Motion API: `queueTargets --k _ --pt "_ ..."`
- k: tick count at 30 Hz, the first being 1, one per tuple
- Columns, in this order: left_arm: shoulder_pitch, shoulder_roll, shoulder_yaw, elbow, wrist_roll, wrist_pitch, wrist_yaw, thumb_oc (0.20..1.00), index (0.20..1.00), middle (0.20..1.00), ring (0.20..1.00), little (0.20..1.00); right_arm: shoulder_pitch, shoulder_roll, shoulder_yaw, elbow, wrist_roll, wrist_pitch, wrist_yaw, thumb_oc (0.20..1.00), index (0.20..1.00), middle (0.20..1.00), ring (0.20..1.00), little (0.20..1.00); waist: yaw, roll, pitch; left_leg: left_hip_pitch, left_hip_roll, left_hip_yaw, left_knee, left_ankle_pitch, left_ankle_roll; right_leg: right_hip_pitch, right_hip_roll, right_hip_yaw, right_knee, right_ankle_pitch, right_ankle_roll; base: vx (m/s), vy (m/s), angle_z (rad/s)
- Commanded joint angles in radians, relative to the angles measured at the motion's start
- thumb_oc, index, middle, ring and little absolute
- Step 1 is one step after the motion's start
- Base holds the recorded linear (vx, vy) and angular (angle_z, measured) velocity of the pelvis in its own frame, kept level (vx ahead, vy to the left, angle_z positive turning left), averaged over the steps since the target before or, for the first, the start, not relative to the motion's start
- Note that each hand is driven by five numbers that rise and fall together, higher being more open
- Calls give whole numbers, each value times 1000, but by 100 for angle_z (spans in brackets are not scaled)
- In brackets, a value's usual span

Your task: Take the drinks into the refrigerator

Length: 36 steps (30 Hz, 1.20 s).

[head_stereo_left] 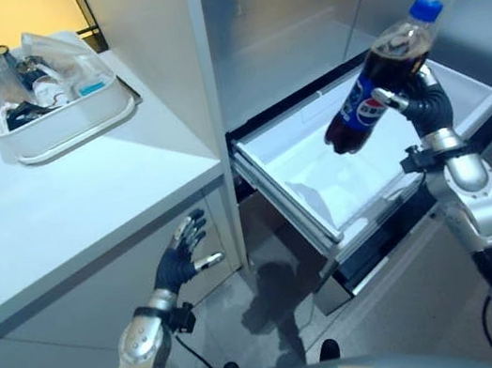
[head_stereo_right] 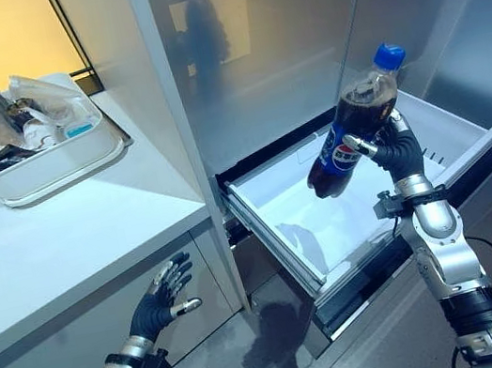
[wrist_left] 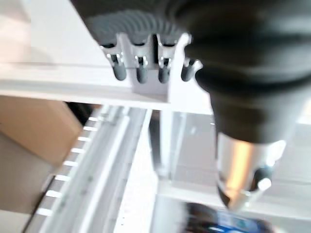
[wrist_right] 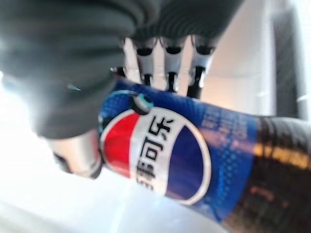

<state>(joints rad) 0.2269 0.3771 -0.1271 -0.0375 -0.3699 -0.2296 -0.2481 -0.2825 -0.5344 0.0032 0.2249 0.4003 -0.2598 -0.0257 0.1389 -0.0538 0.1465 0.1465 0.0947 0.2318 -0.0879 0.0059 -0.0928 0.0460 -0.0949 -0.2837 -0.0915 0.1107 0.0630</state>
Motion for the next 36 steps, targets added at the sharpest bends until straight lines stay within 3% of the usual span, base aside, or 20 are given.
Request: queueTargets --k 1,5,6,7,11,13,16,17,20,23,24,25,30,31,32,33,34,35,36 --pt "-54 51 -47 -115 -69 -53 -24 1000 1000 1000 1000 1000 -225 -58 32 176 -118 -6 -62 200 200 200 200 200 44 -45 8 -24 -54 -48 1 -49 54 53 -19 -63 58 -65 72 -48 -1 2" --pt "-80 58 -94 -168 -108 -47 -24 1000 1000 1000 1000 1000 -395 -57 192 484 -258 50 -63 200 200 200 200 200 70 -54 34 -48 -57 -60 1 -37 56 35 -20 -68 58 -58 71 -53 0 5" --pt "-80 57 -93 -168 -108 -47 -24 1000 1000 1000 1000 1000 -397 -57 193 486 -258 50 -63 200 200 200 200 200 69 -54 34 -49 -57 -60 1 -37 56 34 -20 -68 58 -58 71 -78 6 12" --pt "-99 59 -124 -187 -118 -43 -20 1000 1000 1000 1000 1000 -449 -28 250 624 -323 76 -72 200 200 200 200 200 88 -54 51 -67 -59 -68 1 -29 57 23 -22 -76 59 -56 70 -57 5 11" --pt "-139 62 -156 -212 -125 -42 -9 1000 1000 1000 1000 1000 -530 20 342 801 -442 99 -75 200 200 200 200 200 108 -48 77 -103 -62 -87 1 -13 59 0 -28 -95 63 -51 70 -83 17 22" --pt "-173 69 -183 -239 -118 -36 2 1000 1000 1000 1000 1000 -566 84 417 941 -581 132 -75 200 200 200 200 200 133 -38 102 -129 -65 -104 1 -5 59 -11 -33 -114 62 -51 71 -56 27 35" --pt "-191 70 -186 -250 -108 -33 11 1000 1000 1000 1000 1000 -571 125 473 977 -688 149 -64 200 200 200 200 200 141 -33 114 -147 -68 -113 3 0 59 -20 -37 -122 61 -48 72 -25 24 18" --pt "-210 65 -194 -250 -100 -29 20 1000 1000 1000 1000 1000 -552 184 542 1042 -823 175 -38 200 200 200 200 200 158 -27 126 -162 -71 -124 5 4 60 -23 -40 -133 57 -48 72 -18 31 19" --pt "-218 55 -187 -246 -98 -23 29 1000 1000 1000 1000 1000 -535 276 609 1067 -955 189 0 200 200 200 200 200 171 -22 135 -181 -78 -140 4 12 61 -30 -47 -150 55 -45 72 3 11 7" --pt "-224 46 -180 -240 -91 -20 35 1000 1000 1000 1000 1000 -500 341 646 1039 -1007 190 19 200 200 200 200 200 176 -21 140 -187 -79 -147 3 13 62 -32 -51 -157 54 -45 72 -3 5 11" --pt "-225 42 -179 -236 -89 -20 34 1000 1000 1000 1000 1000 -490 354 656 1032 -1010 181 35 335 335 335 335 335 177 -21 141 -190 -80 -149 2 13 62 -33 -52 -159 53 -45 72 11 1 12" --pt "-221 34 -177 -228 -81 -21 31 1000 1000 1000 1000 1000 -465 398 659 1018 -987 176 54 1000 1000 1000 1000 1000 178 -17 142 -185 -79 -153 3 5 60 -28 -52 -163 51 -51 71 4 12 7" --pt "-212 37 -162 -236 -74 -25 35 1000 1000 1000 1000 1000 -432 378 595 976 -850 158 28 1000 1000 1000 1000 1000 169 -15 141 -186 -80 -155 1 10 61 -29 -57 -164 45 -46 71 -1 6 2" --pt "-204 39 -153 -235 -68 -30 42 1000 1000 1000 1000 1000 -407 355 511 939 -691 145 -3 1000 1000 1000 1000 1000 157 -13 140 -176 -79 -151 1 2 60 -23 -55 -159 45 -49 70 0 0 0" --pt "-205 39 -154 -235 -68 -30 42 1000 1000 1000 1000 1000 -406 354 510 938 -690 145 -3 1000 1000 1000 1000 1000 157 -14 139 -180 -81 -152 1 7 62 -26 -57 -160 44 -45 70 0 0 0" --pt "-201 44 -144 -229 -50 -37 51 1000 1000 1000 1000 1000 -369 330 444 881 -561 125 -36 1000 1000 1000 1000 1000 145 -14 138 -167 -80 -146 1 0 61 -20 -55 -154 44 -48 71 0 0 0" --pt "-202 44 -145 -229 -50 -37 51 1000 1000 1000 1000 1000 -368 329 443 880 -561 125 -35 1000 1000 1000 1000 1000 144 -15 137 -171 -82 -147 1 4 63 -23 -57 -155 44 -44 71 0 0 0" --pt "-196 50 -133 -221 -39 -43 64 1000 1000 1000 1000 1000 -320 287 382 771 -452 107 -66 1000 1000 1000 1000 1000 126 -16 134 -158 -79 -140 1 -3 62 -19 -55 -146 47 -48 71 0 0 0" --pt "-196 50 -134 -221 -39 -43 64 1000 1000 1000 1000 1000 -318 285 381 768 -451 109 -65 1000 1000 1000 1000 1000 126 -17 133 -162 -81 -141 1 2 63 -22 -57 -147 46 -45 71 0 0 0"
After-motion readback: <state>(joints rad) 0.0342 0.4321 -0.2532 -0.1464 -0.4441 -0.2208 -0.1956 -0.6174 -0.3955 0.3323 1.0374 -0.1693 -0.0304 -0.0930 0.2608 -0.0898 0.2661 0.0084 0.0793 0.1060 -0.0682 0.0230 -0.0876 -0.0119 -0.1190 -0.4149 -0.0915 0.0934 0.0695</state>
